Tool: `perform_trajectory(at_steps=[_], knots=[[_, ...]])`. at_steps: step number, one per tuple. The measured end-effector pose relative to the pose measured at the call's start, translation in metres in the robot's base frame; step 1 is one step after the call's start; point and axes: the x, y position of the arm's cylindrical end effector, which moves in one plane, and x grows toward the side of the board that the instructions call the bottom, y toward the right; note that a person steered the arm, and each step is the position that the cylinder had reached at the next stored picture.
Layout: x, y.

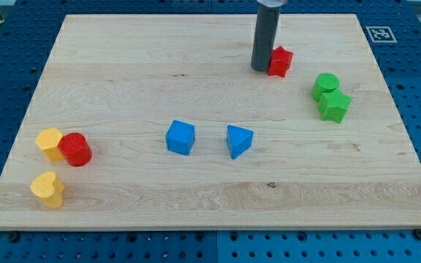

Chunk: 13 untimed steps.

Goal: Place red star to the top of the green circle

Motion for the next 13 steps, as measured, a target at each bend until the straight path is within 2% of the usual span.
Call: perform_trajectory(at_steps=[1,2,3,6,7,10,11,13], knots=[[-0.021,-0.013],[-0.022,0.007],[-0.018,0.023],[-0.01,0.018],[0.006,0.047],[0.008,0.06],[0.008,0.033],[0.008,-0.058]])
